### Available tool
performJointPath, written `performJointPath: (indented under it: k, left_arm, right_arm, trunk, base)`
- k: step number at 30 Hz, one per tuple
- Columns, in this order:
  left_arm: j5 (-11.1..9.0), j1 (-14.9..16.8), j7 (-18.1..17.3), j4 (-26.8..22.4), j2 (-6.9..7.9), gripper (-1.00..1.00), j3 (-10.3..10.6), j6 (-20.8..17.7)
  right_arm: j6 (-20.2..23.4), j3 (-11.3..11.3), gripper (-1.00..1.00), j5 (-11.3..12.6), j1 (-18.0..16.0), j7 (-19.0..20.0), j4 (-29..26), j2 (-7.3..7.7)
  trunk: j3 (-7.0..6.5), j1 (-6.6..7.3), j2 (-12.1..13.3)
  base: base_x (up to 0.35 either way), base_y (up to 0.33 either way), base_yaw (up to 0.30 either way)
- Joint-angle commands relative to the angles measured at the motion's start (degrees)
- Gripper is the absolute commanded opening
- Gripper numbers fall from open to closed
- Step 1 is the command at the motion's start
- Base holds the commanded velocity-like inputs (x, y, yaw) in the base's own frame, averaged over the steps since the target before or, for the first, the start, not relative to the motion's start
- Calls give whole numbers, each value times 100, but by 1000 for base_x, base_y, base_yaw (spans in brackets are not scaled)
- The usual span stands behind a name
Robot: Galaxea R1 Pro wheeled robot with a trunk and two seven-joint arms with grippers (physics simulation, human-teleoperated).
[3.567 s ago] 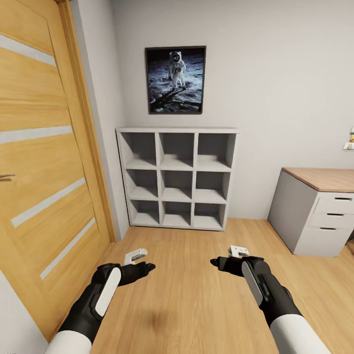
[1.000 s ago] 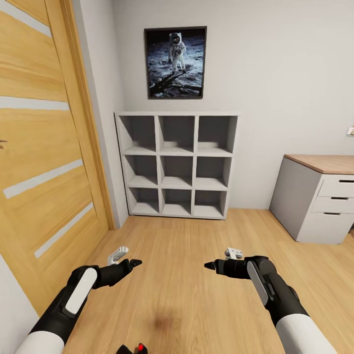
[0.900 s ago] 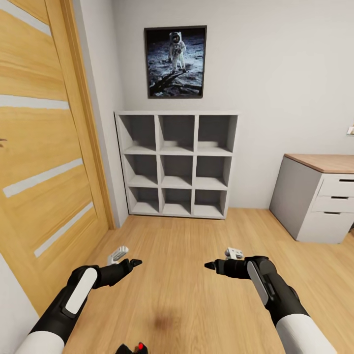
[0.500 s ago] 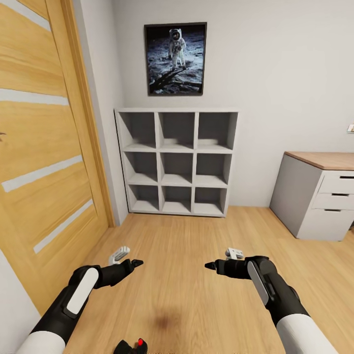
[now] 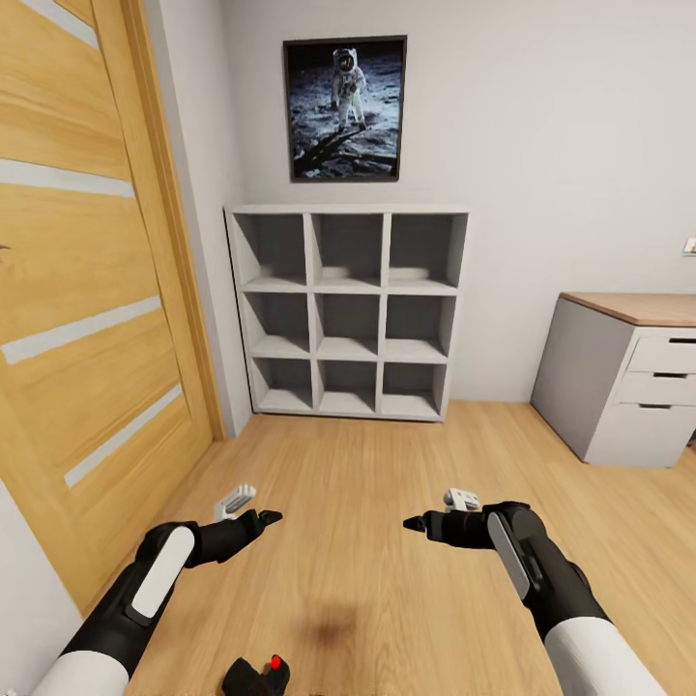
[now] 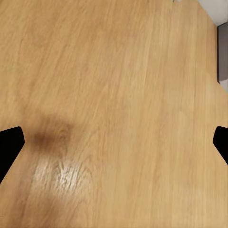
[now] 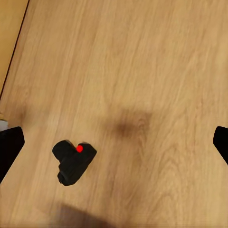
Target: Attach the digital camera to the camera tripod in the bedroom.
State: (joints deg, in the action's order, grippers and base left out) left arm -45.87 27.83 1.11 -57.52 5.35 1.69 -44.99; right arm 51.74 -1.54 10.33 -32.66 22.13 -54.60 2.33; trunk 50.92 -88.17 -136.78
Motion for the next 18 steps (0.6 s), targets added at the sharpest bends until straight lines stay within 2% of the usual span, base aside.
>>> performJointPath:
  k: [1, 9, 16, 18]
  left_arm:
    - [-19, 3, 13, -4, 3, 100, 7, -12]
    - [-19, 3, 17, -4, 1, 100, -1, -10]
    - [-19, 3, 17, -4, 1, 100, 9, -10]
    - [-19, 3, 15, -4, 1, 100, 12, -10]
  right_arm:
    - [62, -7, 100, 13, -3, 11, -60, -1]
    - [307, 2, 100, 13, -3, 11, -596, -4]
    - [534, 1, 100, 13, -3, 11, -749, -5]
    - [561, -1, 100, 13, -3, 11, -767, -5]
  trunk:
    - [24, -21, -44]
    - [168, -197, -365]
    - [294, -351, -646]
    - [338, -356, -648]
  base:
    - [0, 0, 0]
    - [0, 0, 0]
    - [0, 0, 0]
    - [0, 0, 0]
